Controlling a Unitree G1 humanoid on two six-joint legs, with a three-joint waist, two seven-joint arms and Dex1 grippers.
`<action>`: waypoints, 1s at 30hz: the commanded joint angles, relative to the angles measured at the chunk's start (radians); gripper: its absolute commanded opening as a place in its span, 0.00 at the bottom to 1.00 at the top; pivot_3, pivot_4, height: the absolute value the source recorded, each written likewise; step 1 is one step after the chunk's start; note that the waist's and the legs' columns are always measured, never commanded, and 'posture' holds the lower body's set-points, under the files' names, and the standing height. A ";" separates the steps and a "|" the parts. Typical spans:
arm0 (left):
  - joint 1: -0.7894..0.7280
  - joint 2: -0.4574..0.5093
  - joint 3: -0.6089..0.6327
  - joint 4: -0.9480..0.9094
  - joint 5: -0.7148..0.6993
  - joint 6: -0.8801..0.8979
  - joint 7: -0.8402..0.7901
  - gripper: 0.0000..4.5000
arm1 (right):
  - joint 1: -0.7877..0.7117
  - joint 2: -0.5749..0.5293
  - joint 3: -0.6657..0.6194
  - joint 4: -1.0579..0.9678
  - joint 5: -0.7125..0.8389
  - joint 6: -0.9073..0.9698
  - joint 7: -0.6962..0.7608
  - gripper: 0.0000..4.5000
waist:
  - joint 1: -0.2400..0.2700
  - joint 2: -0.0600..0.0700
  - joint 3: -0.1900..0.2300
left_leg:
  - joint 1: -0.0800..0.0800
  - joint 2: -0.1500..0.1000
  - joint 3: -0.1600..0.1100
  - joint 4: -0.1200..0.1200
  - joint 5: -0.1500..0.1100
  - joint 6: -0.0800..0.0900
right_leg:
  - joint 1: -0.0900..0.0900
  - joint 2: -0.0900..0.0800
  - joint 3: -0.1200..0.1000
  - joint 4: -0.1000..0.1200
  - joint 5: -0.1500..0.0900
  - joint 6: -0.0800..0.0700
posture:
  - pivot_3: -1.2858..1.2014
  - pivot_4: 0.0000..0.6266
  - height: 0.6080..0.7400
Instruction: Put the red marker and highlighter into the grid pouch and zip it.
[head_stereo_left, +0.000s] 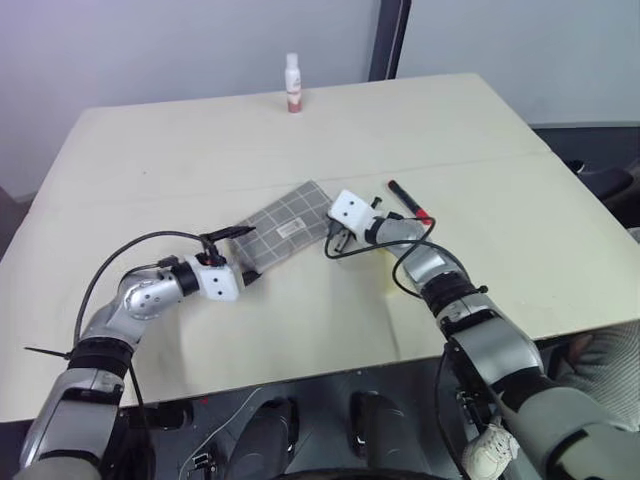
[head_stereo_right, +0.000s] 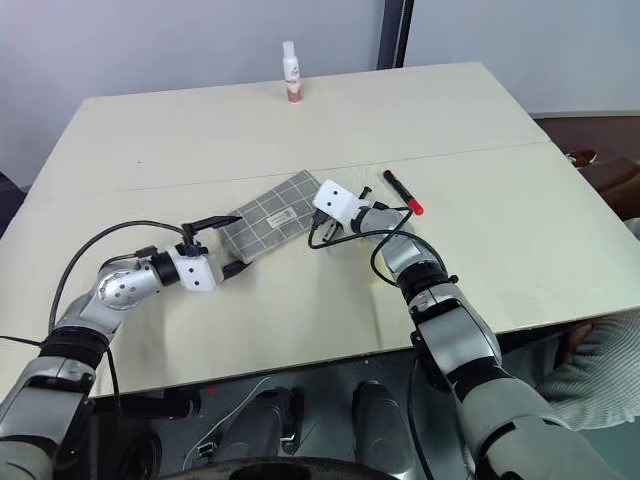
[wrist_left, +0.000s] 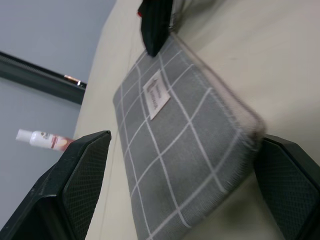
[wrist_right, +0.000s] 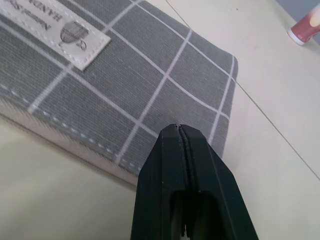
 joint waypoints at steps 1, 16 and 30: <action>-0.007 -0.018 -0.021 0.007 -0.053 0.015 -0.010 0.82 | -0.014 -0.010 -0.014 -0.032 0.002 -0.012 0.002 0.00 | -0.001 0.000 0.000 | 0.000 0.000 0.000 0.000 0.000 0.000 | 0.000 0.000 0.000 0.000 0.000 0.000 | 0.52 0.24 1.00; 0.018 -0.016 -0.044 -0.030 -0.193 0.118 -0.108 0.00 | 0.001 -0.002 -0.077 -0.133 0.090 0.020 0.069 0.06 | -0.003 0.000 0.000 | 0.001 0.000 0.000 -0.001 0.000 0.000 | 0.000 0.000 0.001 0.000 0.000 0.000 | 0.52 0.24 1.00; 0.074 -0.014 -0.021 -0.092 -0.242 0.111 -0.084 0.00 | 0.282 -0.128 -0.110 -0.714 0.184 0.432 0.175 0.98 | 0.005 0.000 0.000 | -0.001 0.000 0.000 -0.001 0.000 0.000 | 0.000 -0.001 0.001 -0.004 -0.003 -0.003 | 0.52 0.24 1.00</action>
